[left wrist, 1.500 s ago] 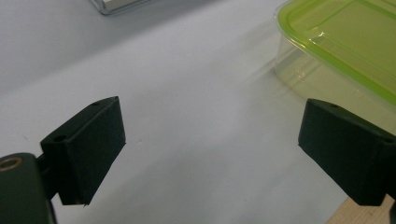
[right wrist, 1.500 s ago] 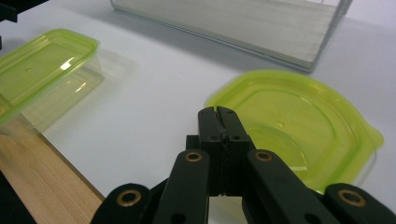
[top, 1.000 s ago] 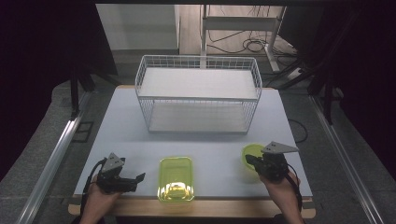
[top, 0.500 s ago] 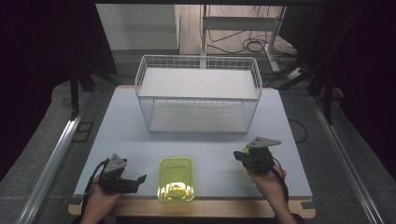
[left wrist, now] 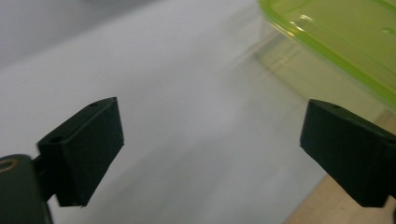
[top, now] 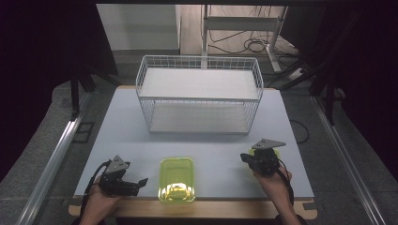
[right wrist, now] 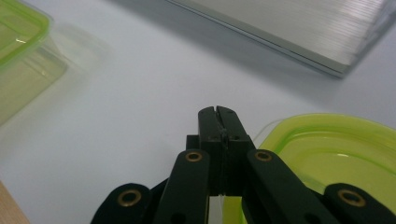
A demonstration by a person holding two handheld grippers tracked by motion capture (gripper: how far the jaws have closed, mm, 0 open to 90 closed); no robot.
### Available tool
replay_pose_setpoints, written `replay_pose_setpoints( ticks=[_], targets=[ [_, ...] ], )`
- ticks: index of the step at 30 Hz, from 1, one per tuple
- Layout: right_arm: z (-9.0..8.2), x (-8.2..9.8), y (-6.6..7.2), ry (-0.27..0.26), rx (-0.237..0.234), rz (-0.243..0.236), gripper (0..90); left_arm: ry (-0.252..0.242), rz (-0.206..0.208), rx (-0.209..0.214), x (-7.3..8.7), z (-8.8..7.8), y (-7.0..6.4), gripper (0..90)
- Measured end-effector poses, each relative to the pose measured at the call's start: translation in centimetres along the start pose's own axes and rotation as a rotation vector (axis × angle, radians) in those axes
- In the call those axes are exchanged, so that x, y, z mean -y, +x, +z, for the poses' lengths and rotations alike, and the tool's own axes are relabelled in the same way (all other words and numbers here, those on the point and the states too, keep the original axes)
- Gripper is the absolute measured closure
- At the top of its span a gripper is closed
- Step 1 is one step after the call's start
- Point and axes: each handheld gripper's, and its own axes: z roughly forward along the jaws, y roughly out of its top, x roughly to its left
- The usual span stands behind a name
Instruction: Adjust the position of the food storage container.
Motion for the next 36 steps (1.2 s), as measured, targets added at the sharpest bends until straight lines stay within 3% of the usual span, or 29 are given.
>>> replay_pose_setpoints(
  ticks=[2,3,5,7,8,9,10,11,12,14,16,17,19,24,26,31,36],
  targets=[
    [-0.2,0.1,-0.2,-0.003,0.005,0.006,89.5,0.005,0.005,0.020,0.0,0.0,-0.1,9.4],
    [-0.6,0.4,-0.7,-0.008,0.013,0.018,89.5,0.016,0.013,0.083,0.0,0.0,-0.2,15.9],
    [-1.0,0.7,-0.9,-0.017,0.019,0.026,89.4,0.026,0.029,0.120,0.0,-0.1,-0.4,20.6],
    [-1.4,0.9,-1.0,-0.032,0.016,0.020,89.2,0.029,0.039,0.164,-0.1,-0.2,-0.6,30.3],
    [-1.4,0.9,-1.0,-0.032,0.016,0.020,89.2,0.029,0.039,0.164,-0.1,-0.2,-0.6,36.6],
    [-1.6,0.9,-0.8,-0.042,0.012,0.017,89.0,0.033,0.040,0.184,-0.1,-0.3,-0.6,36.6],
    [-1.9,1.0,-0.4,-0.061,-0.007,-0.001,88.4,0.044,0.061,0.228,-0.1,-0.3,-0.7,54.9],
    [-2.1,1.0,-0.2,-0.066,-0.016,-0.011,88.1,0.044,0.061,0.228,-0.1,-0.3,-0.7,65.1],
    [-2.1,1.0,-0.2,-0.066,-0.016,-0.011,88.1,0.059,0.071,0.258,0.0,-0.3,-0.9,65.1],
    [-2.3,1.3,0.7,-0.078,-0.023,-0.051,87.9,0.088,0.119,0.309,0.0,-0.2,-1.2,89.4],
    [-2.4,1.4,0.9,-0.082,-0.025,-0.062,87.9,0.116,0.155,0.352,-0.1,0.0,-1.6,89.8],
    [-2.6,1.6,1.4,-0.093,-0.043,-0.070,87.9,0.129,0.184,0.398,-0.2,0.2,-2.4,89.8],
    [-2.7,1.6,1.8,-0.099,-0.052,-0.080,87.8,0.143,0.213,0.424,-0.4,0.5,-3.2,89.9],
    [-2.6,1.7,2.4,-0.096,-0.074,-0.097,87.0,0.152,0.233,0.436,-0.7,1.1,-4.6,89.8],
    [-2.5,1.7,2.8,-0.088,-0.089,-0.105,85.9,0.150,0.225,0.457,-1.0,1.5,-5.1,89.8],
    [-2.4,1.8,3.2,-0.086,-0.117,-0.096,85.4,0.141,0.210,0.461,-1.4,2.1,-5.7,89.7],
    [-2.4,1.7,4.2,-0.067,-0.156,-0.103,87.6,0.155,0.228,0.472,-2.2,3.8,-7.8,89.8]
  ],
)
